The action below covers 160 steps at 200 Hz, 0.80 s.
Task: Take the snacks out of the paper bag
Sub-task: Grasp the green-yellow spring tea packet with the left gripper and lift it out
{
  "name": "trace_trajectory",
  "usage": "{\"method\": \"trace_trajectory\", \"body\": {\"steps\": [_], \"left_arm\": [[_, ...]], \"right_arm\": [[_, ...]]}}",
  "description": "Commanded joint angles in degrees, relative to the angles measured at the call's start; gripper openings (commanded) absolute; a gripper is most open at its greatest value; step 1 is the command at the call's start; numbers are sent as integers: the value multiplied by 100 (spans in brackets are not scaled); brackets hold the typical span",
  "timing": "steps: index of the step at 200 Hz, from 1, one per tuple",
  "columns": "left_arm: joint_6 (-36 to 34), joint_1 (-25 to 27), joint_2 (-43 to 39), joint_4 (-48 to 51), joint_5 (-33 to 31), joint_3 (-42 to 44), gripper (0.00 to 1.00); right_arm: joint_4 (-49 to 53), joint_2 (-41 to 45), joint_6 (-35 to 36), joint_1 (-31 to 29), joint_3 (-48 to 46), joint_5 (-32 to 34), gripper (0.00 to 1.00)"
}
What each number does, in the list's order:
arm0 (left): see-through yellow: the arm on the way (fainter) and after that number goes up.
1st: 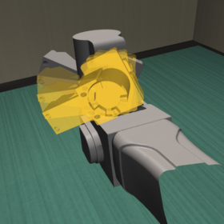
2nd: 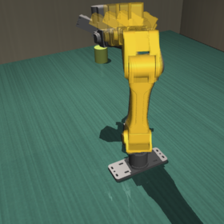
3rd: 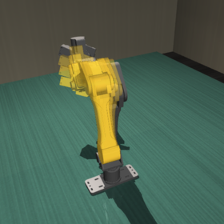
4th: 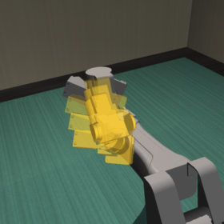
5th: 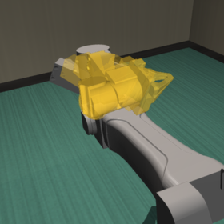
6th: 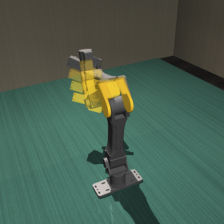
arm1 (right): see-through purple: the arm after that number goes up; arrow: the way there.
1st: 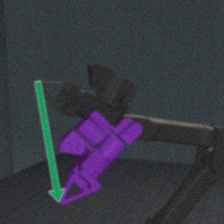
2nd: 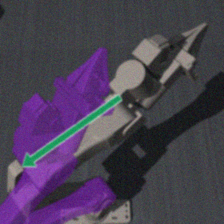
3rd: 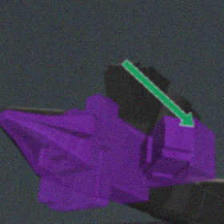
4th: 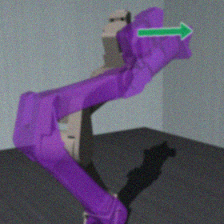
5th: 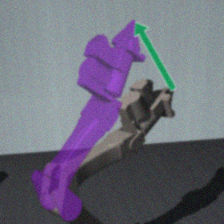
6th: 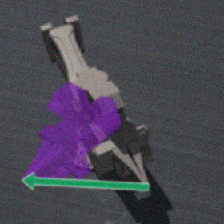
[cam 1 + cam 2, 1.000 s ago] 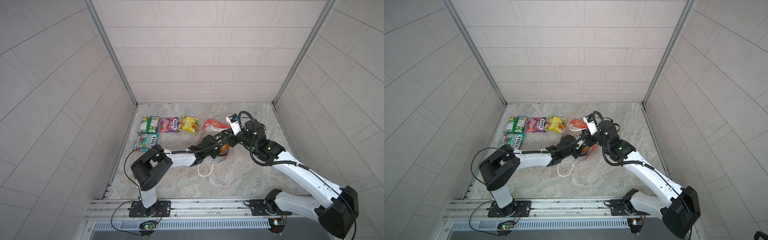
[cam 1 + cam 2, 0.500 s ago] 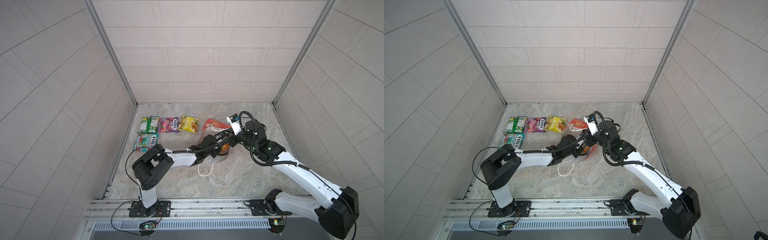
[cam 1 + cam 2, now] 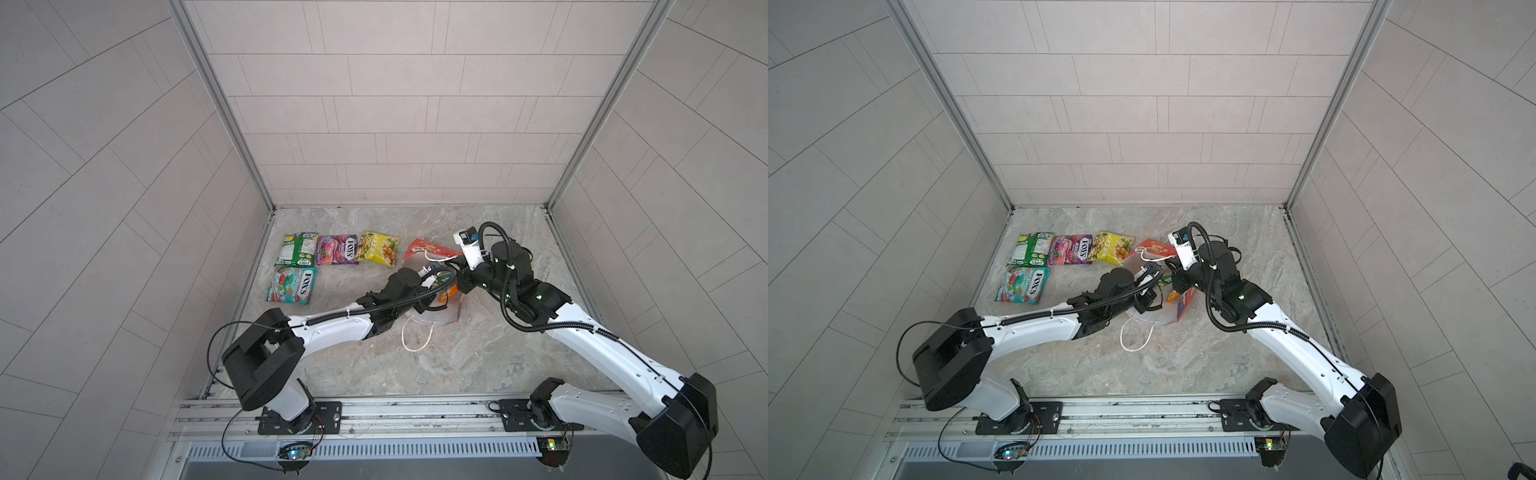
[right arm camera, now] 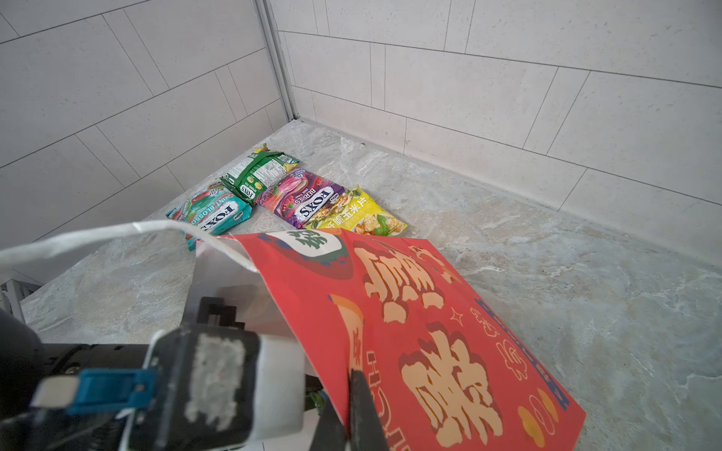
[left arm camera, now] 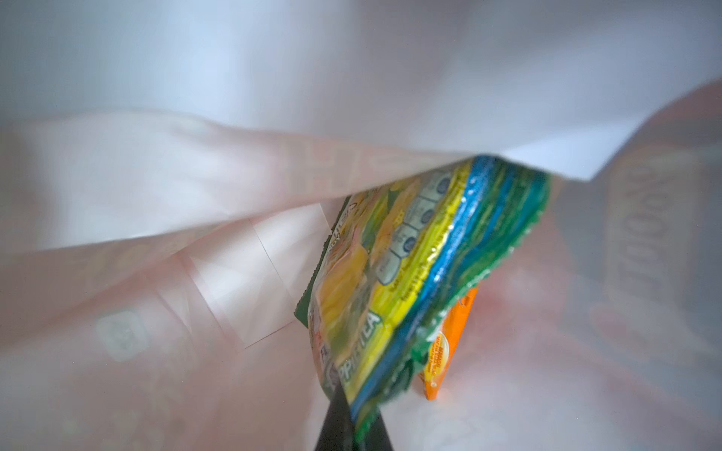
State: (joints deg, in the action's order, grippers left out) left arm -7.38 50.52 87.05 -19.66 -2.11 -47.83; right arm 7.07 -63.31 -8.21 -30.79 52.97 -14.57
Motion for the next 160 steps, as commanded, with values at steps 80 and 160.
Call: {"method": "trace_trajectory", "body": {"steps": [80, 160], "left_arm": [[-159, -9, -1583, 419, 225, 644, 0], [-194, -7, -2849, 1512, 115, 468, 0]], "right_arm": [[-156, -39, -172, 87, -32, 66, 0], [-266, -29, -78, 161, -113, 63, 0]]}}
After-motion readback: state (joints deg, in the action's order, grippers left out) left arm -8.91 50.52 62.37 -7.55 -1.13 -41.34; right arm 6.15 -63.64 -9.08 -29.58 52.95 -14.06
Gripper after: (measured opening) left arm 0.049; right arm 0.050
